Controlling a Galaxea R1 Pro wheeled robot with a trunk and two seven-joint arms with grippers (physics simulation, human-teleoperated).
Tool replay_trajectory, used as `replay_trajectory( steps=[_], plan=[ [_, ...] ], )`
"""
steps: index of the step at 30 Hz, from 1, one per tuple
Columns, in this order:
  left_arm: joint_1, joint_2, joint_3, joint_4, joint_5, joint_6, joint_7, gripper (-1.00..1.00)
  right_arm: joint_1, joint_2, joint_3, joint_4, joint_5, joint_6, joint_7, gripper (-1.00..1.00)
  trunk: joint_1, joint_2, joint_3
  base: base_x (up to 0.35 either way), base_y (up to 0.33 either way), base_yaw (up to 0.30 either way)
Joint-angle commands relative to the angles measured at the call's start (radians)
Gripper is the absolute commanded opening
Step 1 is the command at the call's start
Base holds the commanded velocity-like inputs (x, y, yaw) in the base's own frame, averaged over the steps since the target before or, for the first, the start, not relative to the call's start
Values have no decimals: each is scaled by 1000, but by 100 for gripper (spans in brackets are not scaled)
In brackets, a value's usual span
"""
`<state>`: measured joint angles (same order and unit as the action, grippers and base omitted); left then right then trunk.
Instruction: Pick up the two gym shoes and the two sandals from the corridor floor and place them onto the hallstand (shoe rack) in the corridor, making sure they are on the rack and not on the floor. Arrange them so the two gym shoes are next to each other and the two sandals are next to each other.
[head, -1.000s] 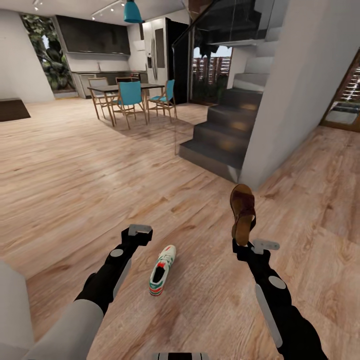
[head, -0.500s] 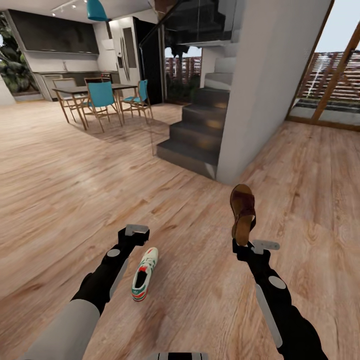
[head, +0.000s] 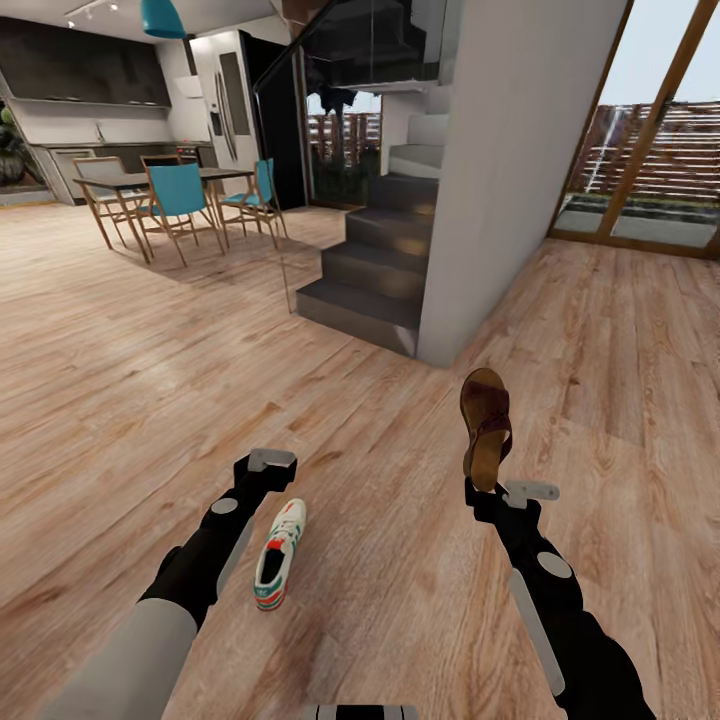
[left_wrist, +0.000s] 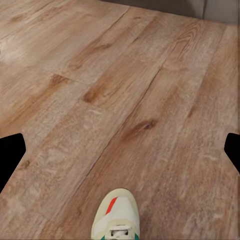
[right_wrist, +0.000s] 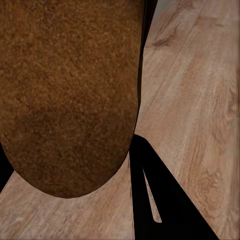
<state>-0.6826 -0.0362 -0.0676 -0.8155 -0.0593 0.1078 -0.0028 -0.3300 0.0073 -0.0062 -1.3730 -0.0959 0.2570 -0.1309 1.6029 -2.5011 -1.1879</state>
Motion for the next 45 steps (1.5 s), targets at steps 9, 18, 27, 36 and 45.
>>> replay_trajectory(
  steps=[9, 18, 27, 36, 45],
  plan=[
    [0, 11, 0, -2, -6, 4, 0, 100, -1, 0, 0, -3, -13, 4, -6, -100, 0, 0, -2, 0, 134, -36],
    [0, 13, 0, -1, -5, 4, -2, 100, -1, 0, 0, -6, -12, 4, -6, -100, 0, 0, -3, 0, 37, -1],
    [0, 13, 0, 75, -7, -68, -5, 100, -1, 0, 0, -8, -12, 8, -6, -100, 2, -2, -38, 0, 1, 0],
    [0, 12, -1, 266, -11, -393, -6, 100, -1, 0, -1, -40, -12, 53, -7, -100, 7, -4, -88, 0, 0, 0],
    [0, 12, -1, 272, -10, -429, -6, 100, -1, -2, -3, -54, -13, 53, -6, -100, 11, -6, -137, 0, 0, 0]
  ],
)
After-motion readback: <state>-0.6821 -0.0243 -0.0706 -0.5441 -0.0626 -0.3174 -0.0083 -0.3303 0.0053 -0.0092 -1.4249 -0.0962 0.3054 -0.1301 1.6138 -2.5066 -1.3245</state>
